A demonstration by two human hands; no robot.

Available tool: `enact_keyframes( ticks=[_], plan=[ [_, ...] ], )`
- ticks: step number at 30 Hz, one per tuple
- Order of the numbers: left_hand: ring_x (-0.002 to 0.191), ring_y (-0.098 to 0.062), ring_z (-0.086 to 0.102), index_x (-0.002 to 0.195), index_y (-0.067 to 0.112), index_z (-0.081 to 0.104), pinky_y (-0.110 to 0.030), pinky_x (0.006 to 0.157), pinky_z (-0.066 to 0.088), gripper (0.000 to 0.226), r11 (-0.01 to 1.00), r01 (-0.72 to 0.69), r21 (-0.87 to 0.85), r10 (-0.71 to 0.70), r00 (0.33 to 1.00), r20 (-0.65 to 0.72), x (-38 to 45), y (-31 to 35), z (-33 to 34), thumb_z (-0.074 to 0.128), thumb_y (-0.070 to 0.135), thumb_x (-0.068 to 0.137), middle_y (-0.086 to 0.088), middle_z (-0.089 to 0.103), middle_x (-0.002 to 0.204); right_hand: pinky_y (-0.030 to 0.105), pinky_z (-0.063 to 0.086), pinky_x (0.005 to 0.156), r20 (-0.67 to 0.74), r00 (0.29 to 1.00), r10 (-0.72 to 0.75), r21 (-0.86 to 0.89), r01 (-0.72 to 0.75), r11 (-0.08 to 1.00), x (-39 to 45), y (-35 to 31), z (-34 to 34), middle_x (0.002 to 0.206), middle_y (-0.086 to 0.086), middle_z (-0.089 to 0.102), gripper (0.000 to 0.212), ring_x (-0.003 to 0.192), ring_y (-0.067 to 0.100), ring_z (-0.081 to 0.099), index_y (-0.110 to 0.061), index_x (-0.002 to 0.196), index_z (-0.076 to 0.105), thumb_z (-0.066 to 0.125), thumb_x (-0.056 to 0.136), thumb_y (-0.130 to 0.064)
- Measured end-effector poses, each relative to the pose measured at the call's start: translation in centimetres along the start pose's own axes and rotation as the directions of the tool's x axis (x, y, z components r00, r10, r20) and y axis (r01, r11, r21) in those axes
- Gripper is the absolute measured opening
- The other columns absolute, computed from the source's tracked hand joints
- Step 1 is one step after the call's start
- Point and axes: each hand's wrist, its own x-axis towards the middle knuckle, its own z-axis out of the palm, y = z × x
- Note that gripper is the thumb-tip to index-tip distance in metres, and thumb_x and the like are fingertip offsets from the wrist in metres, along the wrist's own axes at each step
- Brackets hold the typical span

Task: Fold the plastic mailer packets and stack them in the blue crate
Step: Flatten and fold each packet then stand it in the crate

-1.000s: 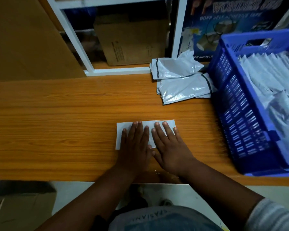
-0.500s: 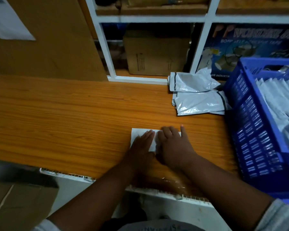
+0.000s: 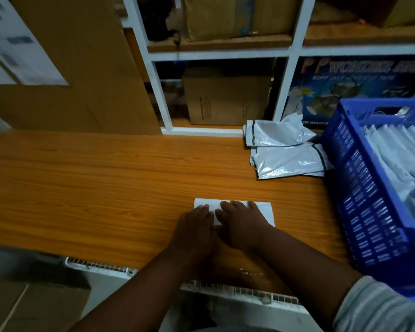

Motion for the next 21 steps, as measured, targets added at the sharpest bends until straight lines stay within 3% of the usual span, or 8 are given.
enact_keyframes(
  ticks=[1, 2, 4, 6, 9, 16, 19, 21],
  plan=[
    [0.112, -0.037, 0.071, 0.116, 0.01, 0.075, -0.051, 0.094, 0.058, 0.047, 1.0, -0.012, -0.016, 0.011, 0.998, -0.06, 0.7, 0.2, -0.5, 0.042, 0.039, 0.098, -0.015, 0.073, 0.122, 0.066, 0.018, 0.126, -0.044, 0.999, -0.019, 0.024, 0.02, 1.0, 0.2, 0.1, -0.4, 0.17, 0.005, 0.032, 0.064, 0.158, 0.028, 0.027, -0.028, 0.16, 0.042, 0.046, 0.103, -0.058],
    [0.106, -0.037, 0.071, 0.111, 0.013, 0.075, -0.049, 0.09, 0.057, 0.038, 0.998, -0.046, -0.041, 0.041, 0.992, -0.118, 1.3, 0.0, -0.3, 0.046, 0.034, 0.099, -0.012, 0.073, 0.115, 0.065, 0.018, 0.127, -0.09, 0.996, -0.025, 0.052, 0.03, 0.998, 0.3, 0.2, -0.4, 0.167, 0.005, 0.038, 0.062, 0.156, 0.027, 0.031, -0.028, 0.157, 0.046, 0.053, 0.1, -0.052],
    [0.132, -0.037, 0.059, 0.136, 0.007, 0.066, -0.052, 0.109, 0.049, 0.044, 0.983, -0.167, -0.075, 0.158, 0.981, -0.114, 1.8, -0.8, 1.2, 0.045, 0.029, 0.104, -0.016, 0.064, 0.14, 0.064, 0.021, 0.126, -0.135, 0.99, 0.03, 0.103, -0.016, 0.994, 0.0, 0.5, 0.8, 0.165, 0.003, 0.04, 0.065, 0.156, 0.025, 0.032, -0.028, 0.16, 0.04, 0.054, 0.099, -0.046],
    [0.157, -0.03, 0.034, 0.161, 0.008, 0.042, -0.055, 0.124, 0.037, 0.059, 0.976, -0.217, 0.0, 0.217, 0.976, -0.024, 1.5, -2.0, 3.2, 0.041, 0.031, 0.106, -0.014, 0.041, 0.167, 0.068, 0.015, 0.126, -0.116, 0.987, 0.113, 0.032, -0.11, 0.993, -0.8, 0.6, 2.9, 0.173, 0.002, 0.029, 0.063, 0.162, 0.027, 0.021, -0.028, 0.166, 0.027, 0.038, 0.107, -0.048],
    [0.166, -0.022, 0.007, 0.171, 0.021, 0.017, -0.055, 0.132, 0.019, 0.069, 0.987, -0.148, 0.056, 0.143, 0.986, 0.09, 0.5, -2.7, 3.7, 0.035, 0.045, 0.109, -0.002, 0.012, 0.18, 0.073, 0.004, 0.124, -0.129, 0.958, 0.255, 0.038, -0.253, 0.967, -2.9, 1.7, 5.0, 0.179, 0.001, 0.011, 0.068, 0.166, 0.03, 0.004, -0.035, 0.169, 0.015, 0.017, 0.108, -0.065],
    [0.155, -0.034, 0.04, 0.163, 0.014, 0.04, -0.065, 0.118, 0.04, 0.078, 0.994, 0.01, 0.111, -0.017, 0.998, 0.057, -0.5, -6.0, 2.7, 0.033, 0.066, 0.105, -0.011, 0.04, 0.169, 0.06, -0.006, 0.13, -0.103, 0.883, 0.457, 0.15, -0.441, 0.885, -8.0, 6.3, 5.1, 0.179, -0.003, -0.01, 0.083, 0.164, 0.019, -0.014, -0.028, 0.171, 0.0, 0.004, 0.104, -0.075],
    [0.159, -0.036, 0.033, 0.164, 0.009, 0.037, -0.061, 0.123, 0.034, 0.073, 0.998, -0.068, 0.012, 0.067, 0.997, 0.041, 1.7, -3.2, 1.6, 0.042, 0.051, 0.105, -0.016, 0.036, 0.171, 0.059, 0.003, 0.131, -0.201, 0.894, 0.4, 0.181, -0.367, 0.912, -6.6, 4.6, 3.3, 0.179, 0.005, 0.008, 0.077, 0.166, 0.025, -0.002, -0.021, 0.17, 0.016, 0.012, 0.108, -0.067],
    [0.162, -0.033, 0.025, 0.167, 0.008, 0.03, -0.059, 0.128, 0.03, 0.07, 0.979, -0.192, -0.067, 0.198, 0.975, 0.1, 3.1, -0.8, 1.5, 0.042, 0.04, 0.106, -0.016, 0.029, 0.174, 0.059, 0.013, 0.131, -0.299, 0.933, 0.199, 0.151, -0.159, 0.976, -4.3, 2.4, 2.8, 0.176, 0.009, 0.02, 0.071, 0.165, 0.027, 0.01, -0.018, 0.168, 0.022, 0.032, 0.108, -0.055]
  ],
)
